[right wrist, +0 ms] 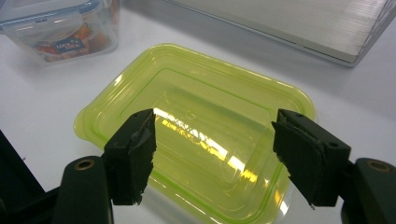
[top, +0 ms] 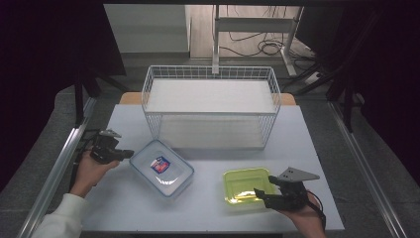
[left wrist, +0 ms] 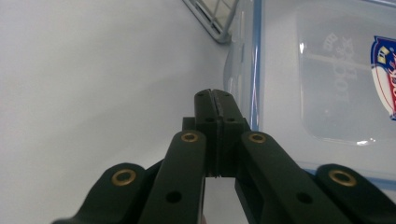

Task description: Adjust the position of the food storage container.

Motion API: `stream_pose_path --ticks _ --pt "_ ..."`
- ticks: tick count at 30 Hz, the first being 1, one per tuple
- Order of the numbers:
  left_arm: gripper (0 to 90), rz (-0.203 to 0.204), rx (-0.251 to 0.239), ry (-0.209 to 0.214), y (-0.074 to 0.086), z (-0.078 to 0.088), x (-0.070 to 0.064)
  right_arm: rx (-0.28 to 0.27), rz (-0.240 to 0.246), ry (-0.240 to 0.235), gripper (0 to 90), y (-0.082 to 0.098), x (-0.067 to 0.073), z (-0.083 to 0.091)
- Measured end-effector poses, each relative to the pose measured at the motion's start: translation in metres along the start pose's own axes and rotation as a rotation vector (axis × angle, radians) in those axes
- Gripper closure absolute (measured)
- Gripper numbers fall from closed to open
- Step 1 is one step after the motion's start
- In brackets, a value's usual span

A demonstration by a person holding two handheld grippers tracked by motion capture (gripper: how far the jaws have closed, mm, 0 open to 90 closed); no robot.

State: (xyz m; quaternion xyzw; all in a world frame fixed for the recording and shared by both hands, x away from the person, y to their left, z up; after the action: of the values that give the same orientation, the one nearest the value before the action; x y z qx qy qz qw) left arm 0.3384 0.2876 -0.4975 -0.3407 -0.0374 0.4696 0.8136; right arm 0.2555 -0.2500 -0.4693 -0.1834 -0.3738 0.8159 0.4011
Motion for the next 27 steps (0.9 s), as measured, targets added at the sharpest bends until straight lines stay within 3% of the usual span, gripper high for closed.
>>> stream_pose_path --ticks 5,6,12,18,22,27 --pt "90.0 -0.042 0.020 0.007 0.003 0.001 -0.011 0.001 -0.002 -0.001 30.0 0.000 -0.001 0.000" --pt "90.0 -0.048 0.009 0.032 0.007 0.002 -0.017 -0.002 -0.002 0.001 30.0 0.000 -0.001 0.001" --pt "90.0 -0.038 -0.030 0.060 0.025 0.013 -0.029 -0.006 -0.005 -0.003 30.0 -0.001 0.000 0.002" --pt "90.0 -0.001 -0.043 0.084 0.039 0.014 -0.028 -0.006 -0.002 -0.004 30.0 -0.003 0.001 0.001" --pt "90.0 -0.003 -0.023 0.089 0.036 0.007 -0.024 -0.002 0.000 -0.006 30.0 -0.003 0.002 0.000" --pt "90.0 -0.038 -0.009 0.115 0.030 0.001 -0.023 -0.001 0.000 -0.006 30.0 -0.003 0.002 -0.001"
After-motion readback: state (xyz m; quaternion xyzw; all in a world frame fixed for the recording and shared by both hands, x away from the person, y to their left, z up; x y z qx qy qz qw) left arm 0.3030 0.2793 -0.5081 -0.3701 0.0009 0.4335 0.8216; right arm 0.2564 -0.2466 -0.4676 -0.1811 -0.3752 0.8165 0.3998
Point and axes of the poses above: each handheld gripper's, and its own axes: z roughly backward along the jaws, y roughly out of its underside, x roughly to its left, the point moved 1 cm from there along -z, roughly forward along the jaws, and after that the axes turned 6 degrees about y, right-handed, at the moved point
